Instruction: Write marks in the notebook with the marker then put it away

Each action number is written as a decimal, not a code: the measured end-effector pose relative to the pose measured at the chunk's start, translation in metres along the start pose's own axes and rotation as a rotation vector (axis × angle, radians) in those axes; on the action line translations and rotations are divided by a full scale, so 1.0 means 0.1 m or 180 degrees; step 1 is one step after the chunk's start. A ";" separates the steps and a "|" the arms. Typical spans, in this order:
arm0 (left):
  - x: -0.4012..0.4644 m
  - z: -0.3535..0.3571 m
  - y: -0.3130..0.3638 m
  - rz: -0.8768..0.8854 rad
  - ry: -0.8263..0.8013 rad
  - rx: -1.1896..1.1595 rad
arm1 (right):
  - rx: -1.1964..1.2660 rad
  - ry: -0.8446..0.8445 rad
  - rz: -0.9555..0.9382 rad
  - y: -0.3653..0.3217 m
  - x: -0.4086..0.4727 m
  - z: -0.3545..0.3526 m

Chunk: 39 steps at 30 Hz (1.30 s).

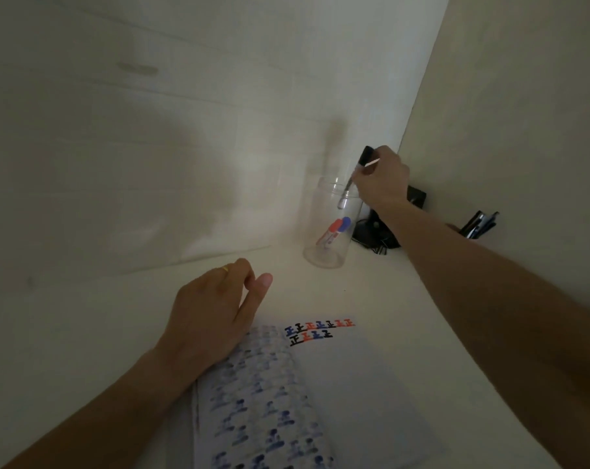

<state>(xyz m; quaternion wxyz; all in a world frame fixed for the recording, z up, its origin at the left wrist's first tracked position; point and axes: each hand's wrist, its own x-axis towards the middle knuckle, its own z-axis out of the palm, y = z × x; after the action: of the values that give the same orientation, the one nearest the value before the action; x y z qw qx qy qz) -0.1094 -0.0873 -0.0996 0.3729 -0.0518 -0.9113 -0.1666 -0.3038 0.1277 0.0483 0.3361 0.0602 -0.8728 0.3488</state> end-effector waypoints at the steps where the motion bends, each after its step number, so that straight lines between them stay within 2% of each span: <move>1: 0.00 0.00 0.00 0.0025 0.0003 -0.0011 | -0.0098 -0.0120 0.0070 0.01 0.00 0.05; 4: -0.01 0.00 0.01 0.0073 -0.0048 -0.0017 | -0.0391 -0.0359 0.0189 0.02 0.00 0.16; 9: 0.00 0.01 0.00 0.0091 -0.0111 0.0005 | -0.0208 -0.0341 0.0424 0.02 -0.06 0.20; 16: 0.00 -0.03 0.02 0.0199 -0.0117 0.0026 | -0.0024 -0.0176 -0.0049 0.00 -0.60 -0.26; 21: -0.07 -0.07 0.07 0.0233 -0.0396 -0.0011 | -0.0341 -0.1015 -0.0119 0.27 -1.72 -0.58; 25: -0.22 -0.07 0.10 0.0283 -0.1120 -0.0142 | -0.0769 -0.1543 0.0033 0.57 -2.40 -0.66; 31: -0.19 -0.02 0.10 0.0587 -0.1445 0.0068 | -0.1196 -0.1371 -0.0291 0.72 -2.62 -0.57; 39: -0.15 -0.02 0.13 0.0580 -0.1589 0.0056 | -0.1346 -0.1378 -0.0364 0.69 -2.62 -0.56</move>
<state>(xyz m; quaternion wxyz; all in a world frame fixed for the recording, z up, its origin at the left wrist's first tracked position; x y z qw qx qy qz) -0.0947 -0.0753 -0.1051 0.1505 -0.1699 -0.9681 -0.1065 -0.0956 0.1824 -0.1262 0.1665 0.1110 -0.9725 0.1191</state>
